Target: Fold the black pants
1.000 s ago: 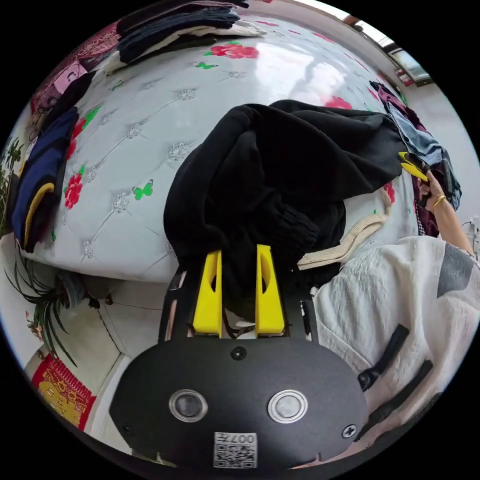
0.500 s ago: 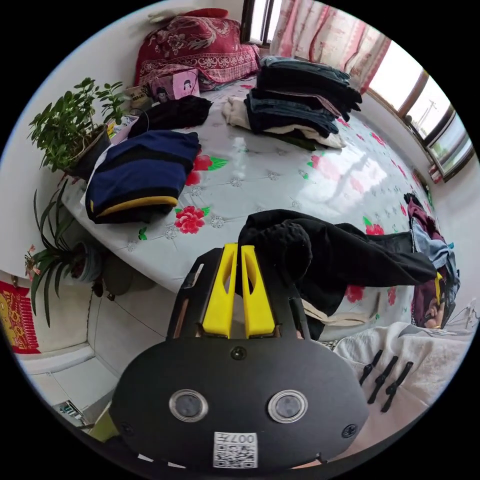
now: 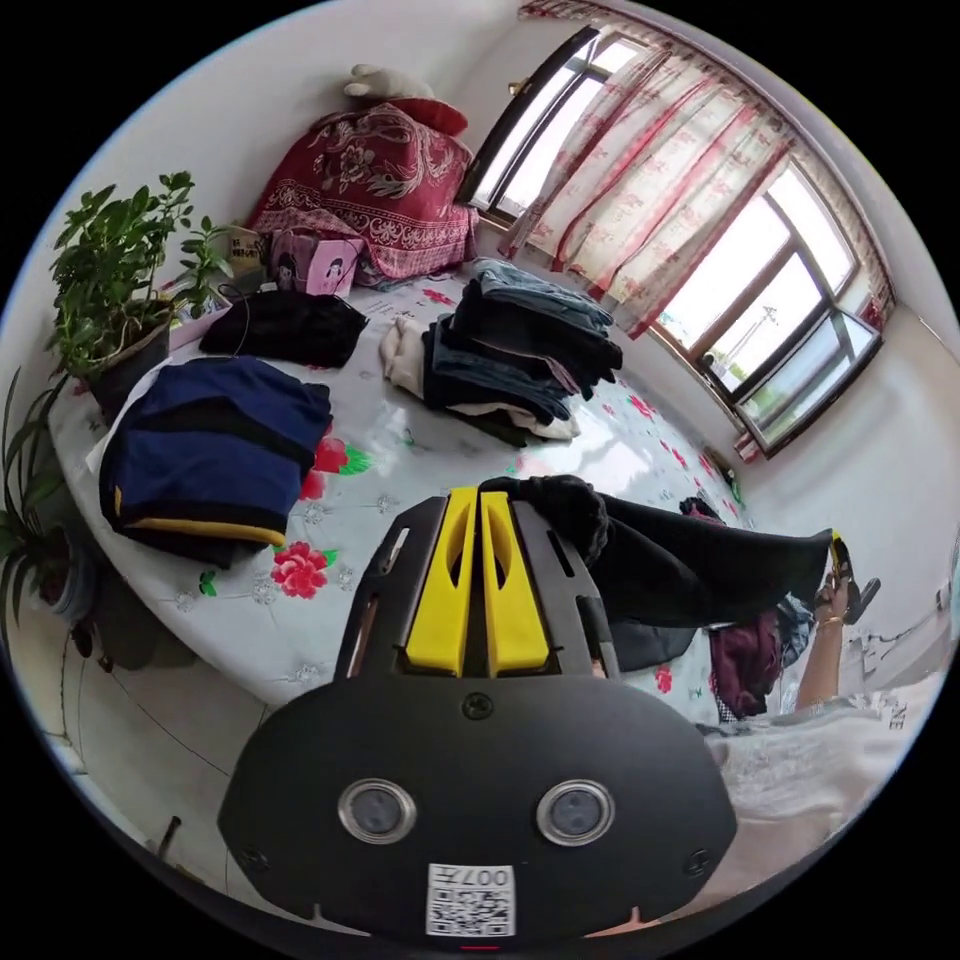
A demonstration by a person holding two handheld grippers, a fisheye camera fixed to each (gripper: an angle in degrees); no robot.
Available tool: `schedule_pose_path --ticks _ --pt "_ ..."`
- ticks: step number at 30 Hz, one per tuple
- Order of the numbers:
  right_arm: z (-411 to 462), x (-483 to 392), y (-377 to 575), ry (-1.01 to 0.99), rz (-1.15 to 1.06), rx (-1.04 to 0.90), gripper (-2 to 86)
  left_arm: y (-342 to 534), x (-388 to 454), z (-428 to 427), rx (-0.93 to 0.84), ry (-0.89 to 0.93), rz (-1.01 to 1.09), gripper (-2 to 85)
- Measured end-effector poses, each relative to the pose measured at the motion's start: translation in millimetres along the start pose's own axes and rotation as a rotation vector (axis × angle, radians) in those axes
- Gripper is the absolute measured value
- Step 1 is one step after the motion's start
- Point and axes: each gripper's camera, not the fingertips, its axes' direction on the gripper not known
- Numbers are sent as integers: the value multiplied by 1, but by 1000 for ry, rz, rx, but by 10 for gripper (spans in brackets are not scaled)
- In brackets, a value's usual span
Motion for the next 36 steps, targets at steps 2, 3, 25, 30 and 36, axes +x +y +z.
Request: schedule_pose_path --ticks 2,3,25,30,36 --pt "88 1 -26 56 5 -126 41 -37 -27 40 -33 -82 -191 -5" --pt "140 6 -29 97 23 -209 55 -42 -34 48 -45 -108 -245 -2" --pt "186 225 366 454 547 -641 73 48 21 183 -557 -445 6 93" --pt "211 222 373 441 486 -722 12 35 12 148 -497 -398 -7 8" --pt "109 193 385 191 494 -503 2 17 -1 63 -421 -521 80 -6"
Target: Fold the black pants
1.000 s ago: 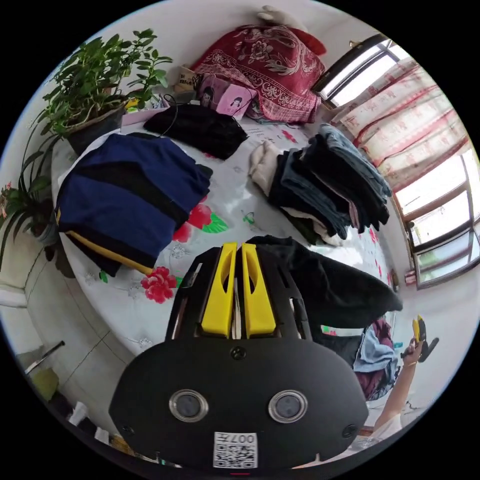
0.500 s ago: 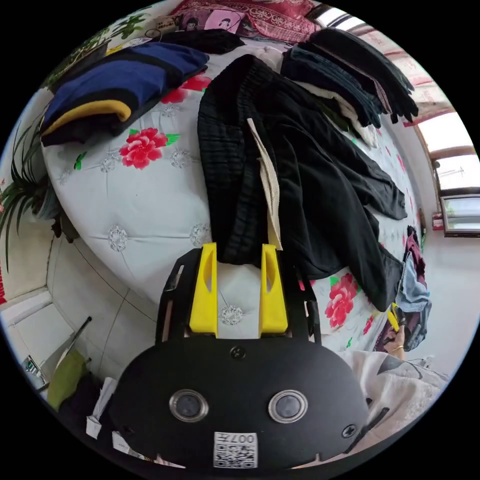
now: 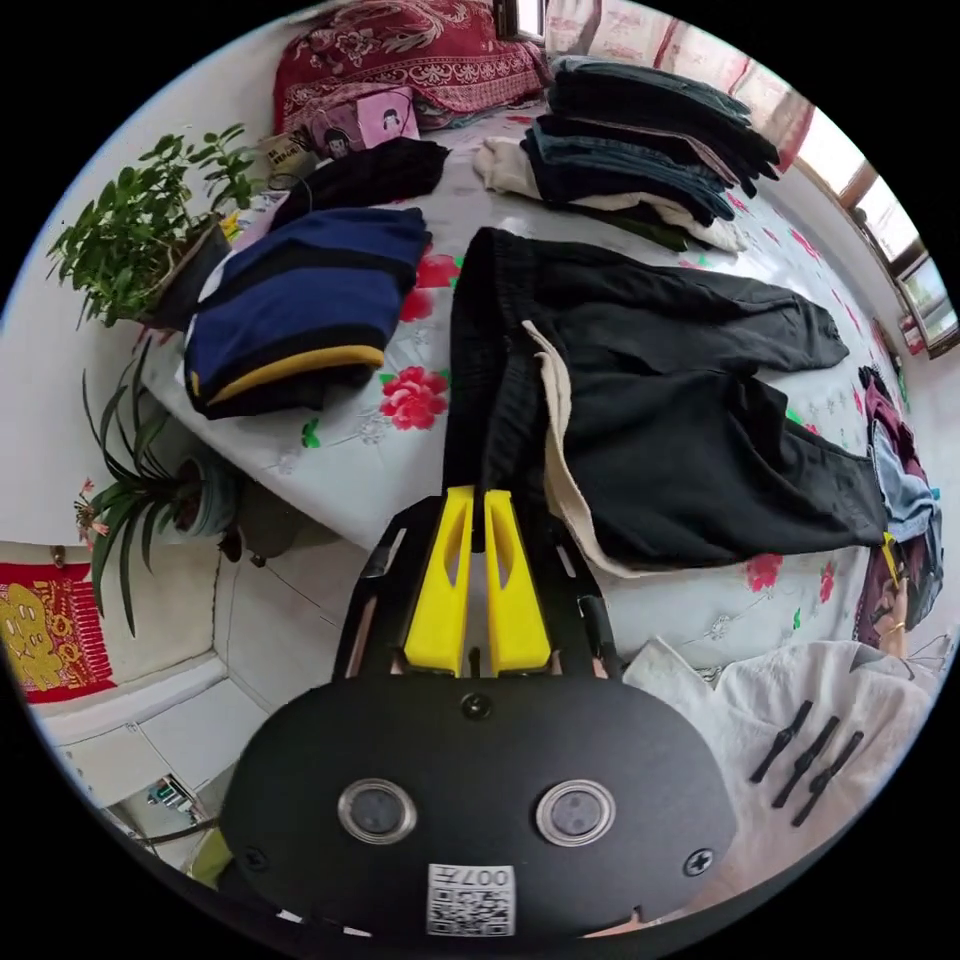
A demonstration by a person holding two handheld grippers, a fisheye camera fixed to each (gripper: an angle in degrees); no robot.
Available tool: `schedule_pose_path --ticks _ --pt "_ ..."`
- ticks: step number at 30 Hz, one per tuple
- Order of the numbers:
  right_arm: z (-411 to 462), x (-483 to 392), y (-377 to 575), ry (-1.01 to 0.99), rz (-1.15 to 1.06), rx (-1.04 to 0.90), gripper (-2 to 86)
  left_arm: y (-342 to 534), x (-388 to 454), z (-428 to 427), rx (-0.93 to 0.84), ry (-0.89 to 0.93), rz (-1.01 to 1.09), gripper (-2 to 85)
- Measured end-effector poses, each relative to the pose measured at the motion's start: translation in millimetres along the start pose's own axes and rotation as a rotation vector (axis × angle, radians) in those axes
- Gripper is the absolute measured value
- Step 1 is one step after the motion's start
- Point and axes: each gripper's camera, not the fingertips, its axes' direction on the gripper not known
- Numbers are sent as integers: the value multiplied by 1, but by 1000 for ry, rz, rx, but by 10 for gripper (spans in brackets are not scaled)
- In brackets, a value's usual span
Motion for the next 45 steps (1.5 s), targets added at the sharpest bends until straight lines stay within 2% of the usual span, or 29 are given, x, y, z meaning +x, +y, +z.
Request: schedule_pose_path --ticks 4,7,12,18,22,27,33,40,44,45 --pt "6 9 77 -21 -29 -159 10 13 -37 8 -81 -75 -64 -1" --pt "18 21 135 95 -34 -232 30 26 -38 38 -214 -102 -105 -1" --pt "-10 36 151 192 -23 -76 53 55 -29 42 -184 -96 -184 -9" --pt "22 17 131 180 -126 -84 65 64 -25 7 -24 -74 -251 -3" --pt "59 -17 127 132 -218 -126 71 37 -10 -10 73 -12 -174 41" --pt "129 -66 114 148 -371 -223 75 -22 8 -3 95 60 -81 63" --pt "220 -57 116 248 -316 -381 75 -104 45 36 45 56 85 64" --pt "257 -99 70 126 -329 -299 81 -174 88 72 64 76 338 109" --pt "294 -138 -15 31 -341 -191 92 -195 122 109 -46 -106 537 109" --pt "310 -145 -42 -5 -323 -176 97 -196 125 111 -51 -102 557 101"
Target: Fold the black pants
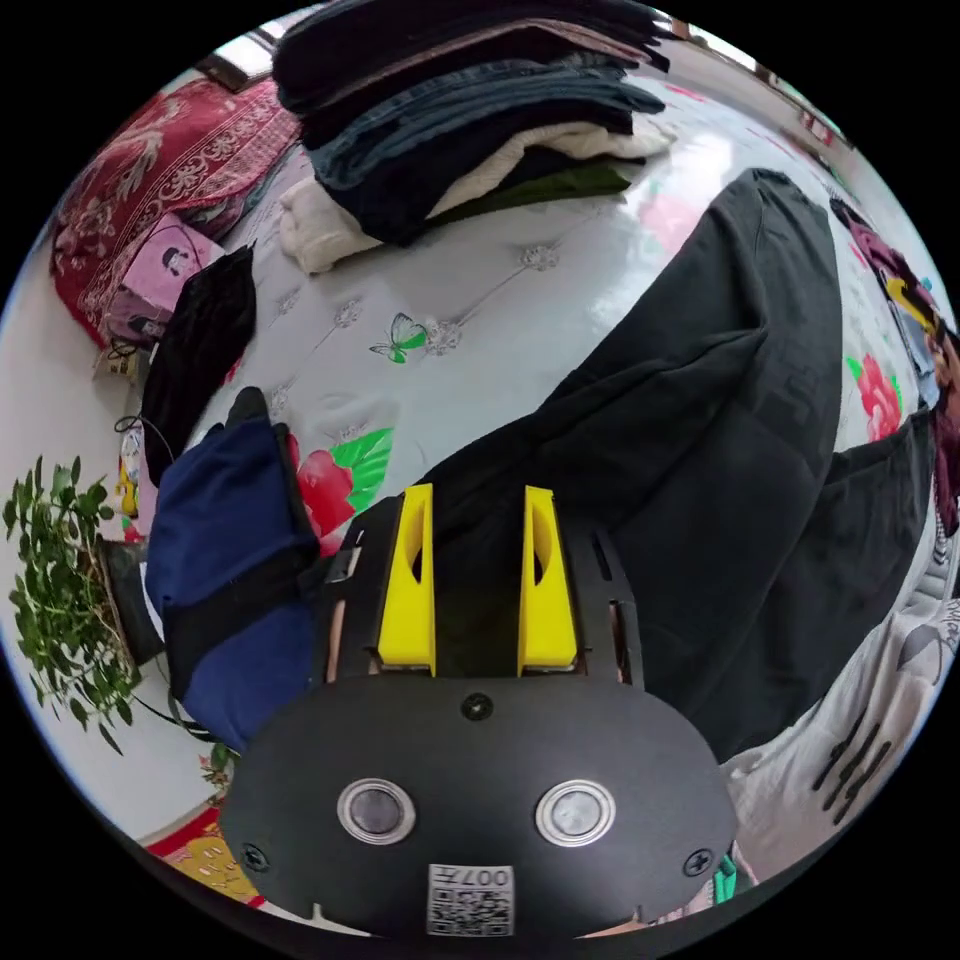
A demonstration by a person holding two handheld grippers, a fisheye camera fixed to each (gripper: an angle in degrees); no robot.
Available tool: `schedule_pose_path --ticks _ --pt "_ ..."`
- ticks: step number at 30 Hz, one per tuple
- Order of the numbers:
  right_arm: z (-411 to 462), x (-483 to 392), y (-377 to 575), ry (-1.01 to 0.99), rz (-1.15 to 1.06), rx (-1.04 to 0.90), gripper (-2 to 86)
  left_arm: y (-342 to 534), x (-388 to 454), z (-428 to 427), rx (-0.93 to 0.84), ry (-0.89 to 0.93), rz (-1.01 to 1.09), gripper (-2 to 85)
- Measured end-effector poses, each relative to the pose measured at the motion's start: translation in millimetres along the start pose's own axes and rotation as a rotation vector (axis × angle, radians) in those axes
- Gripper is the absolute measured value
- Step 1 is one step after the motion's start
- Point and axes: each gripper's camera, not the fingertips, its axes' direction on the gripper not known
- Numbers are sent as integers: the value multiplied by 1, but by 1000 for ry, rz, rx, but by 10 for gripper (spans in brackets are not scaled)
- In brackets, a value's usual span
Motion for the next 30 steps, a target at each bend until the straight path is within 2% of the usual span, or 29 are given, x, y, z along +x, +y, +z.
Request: schedule_pose_path --ticks 3,6,9,12,17,22,27,30 --pt "38 2 -72 -33 6 9 110 -5 -3 5 11 -13 -16 10" --pt "83 2 -135 32 13 -27 126 3 -19 -1 61 63 -98 -4" --pt "122 10 -183 80 71 -66 144 34 -45 -40 221 151 -257 -7" --pt "152 20 -214 148 167 -113 165 68 -49 -74 306 180 -282 -8" --pt "192 29 -230 202 260 -189 170 92 -46 -76 303 168 -303 -8" --pt "189 48 -240 328 310 -201 133 107 -41 -101 374 191 -307 -8" --pt "169 72 -251 142 441 -178 137 135 -22 -129 409 177 -223 -8" --pt "166 67 -263 139 470 -197 143 150 -12 -138 417 181 -194 -8"
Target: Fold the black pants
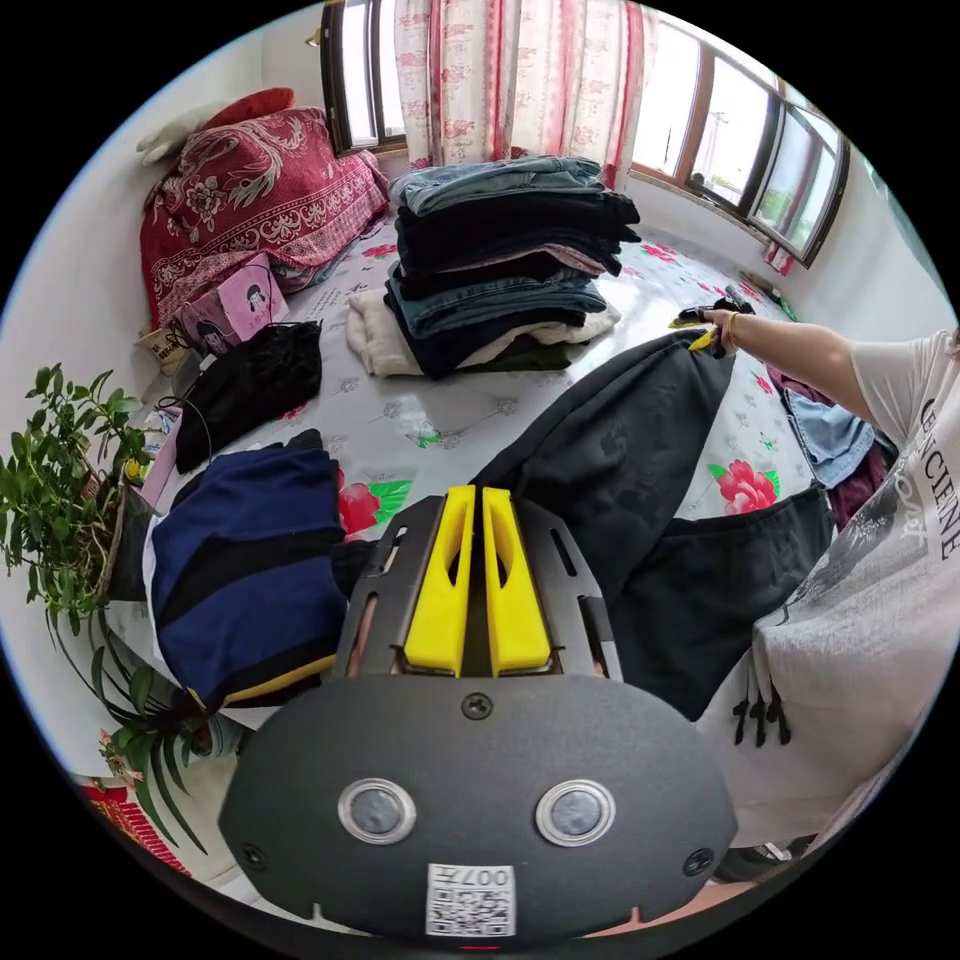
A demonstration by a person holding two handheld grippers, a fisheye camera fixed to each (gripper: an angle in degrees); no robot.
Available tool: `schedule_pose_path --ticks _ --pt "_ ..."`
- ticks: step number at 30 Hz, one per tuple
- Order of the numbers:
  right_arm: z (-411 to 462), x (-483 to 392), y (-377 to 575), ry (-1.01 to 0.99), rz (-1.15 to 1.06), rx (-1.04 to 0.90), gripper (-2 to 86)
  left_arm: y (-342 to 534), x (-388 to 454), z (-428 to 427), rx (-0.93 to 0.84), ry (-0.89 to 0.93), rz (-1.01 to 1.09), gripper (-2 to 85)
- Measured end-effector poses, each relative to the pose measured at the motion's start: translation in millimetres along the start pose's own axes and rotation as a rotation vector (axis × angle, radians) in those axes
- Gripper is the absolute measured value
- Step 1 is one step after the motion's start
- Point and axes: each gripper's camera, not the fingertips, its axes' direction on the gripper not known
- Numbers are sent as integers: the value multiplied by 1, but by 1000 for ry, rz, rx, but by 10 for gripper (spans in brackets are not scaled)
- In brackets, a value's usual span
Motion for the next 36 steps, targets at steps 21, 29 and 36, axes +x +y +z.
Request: schedule_pose_path --ticks 21,29,36 --pt "-357 120 235 -591 -425 437 3 73 -7 -71 148 -21 -157 -8" --pt "-381 339 468 -395 -140 330 13 190 27 -49 -95 41 -170 -7" --pt "-348 396 543 -152 59 268 71 231 44 10 -313 7 -254 -7"
